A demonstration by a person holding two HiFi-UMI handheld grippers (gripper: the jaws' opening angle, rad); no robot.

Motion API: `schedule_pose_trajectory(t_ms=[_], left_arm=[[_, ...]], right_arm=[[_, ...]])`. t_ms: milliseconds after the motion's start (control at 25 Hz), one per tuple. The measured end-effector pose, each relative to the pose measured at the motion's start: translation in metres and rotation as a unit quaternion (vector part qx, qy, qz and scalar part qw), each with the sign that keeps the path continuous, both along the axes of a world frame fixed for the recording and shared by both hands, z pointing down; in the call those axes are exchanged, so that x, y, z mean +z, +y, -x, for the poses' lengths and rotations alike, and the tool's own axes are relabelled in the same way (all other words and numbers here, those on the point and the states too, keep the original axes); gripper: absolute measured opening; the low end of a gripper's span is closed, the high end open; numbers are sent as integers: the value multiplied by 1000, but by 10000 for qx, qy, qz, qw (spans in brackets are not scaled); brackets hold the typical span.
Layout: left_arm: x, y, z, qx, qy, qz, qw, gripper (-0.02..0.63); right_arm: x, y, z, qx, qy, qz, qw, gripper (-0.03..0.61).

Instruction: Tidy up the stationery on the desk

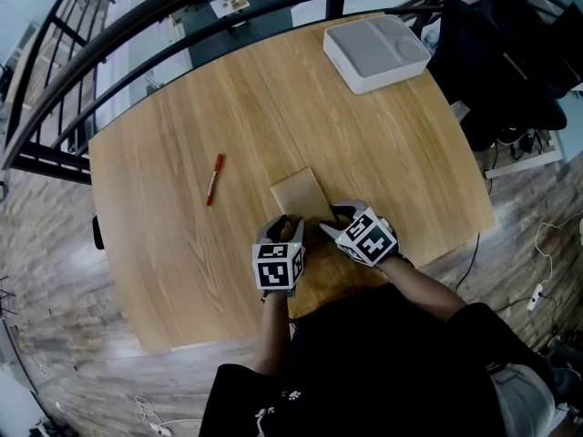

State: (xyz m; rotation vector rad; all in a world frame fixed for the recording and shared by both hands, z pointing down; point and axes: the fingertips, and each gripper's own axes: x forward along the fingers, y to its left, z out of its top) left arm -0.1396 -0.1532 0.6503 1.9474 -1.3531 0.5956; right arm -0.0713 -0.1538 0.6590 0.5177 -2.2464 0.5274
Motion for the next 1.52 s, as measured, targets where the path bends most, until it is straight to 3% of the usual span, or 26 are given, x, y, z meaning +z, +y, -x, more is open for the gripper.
schedule_pose_trajectory(t_ms=[560,1200,1520], left_arm=[[-1,24,-7,-193,-166,14,9997,150],[0,39,-10,-254,-181,-45,9995,149],[-27,35,0,-599,-112,-494,9969,121]], right_arm=[[0,36,-3,-412,55,58,9991,172],[2,48,-5,-514,4,12,9987,173],[-22,33,-8,-237,-428,-265,9984,138]])
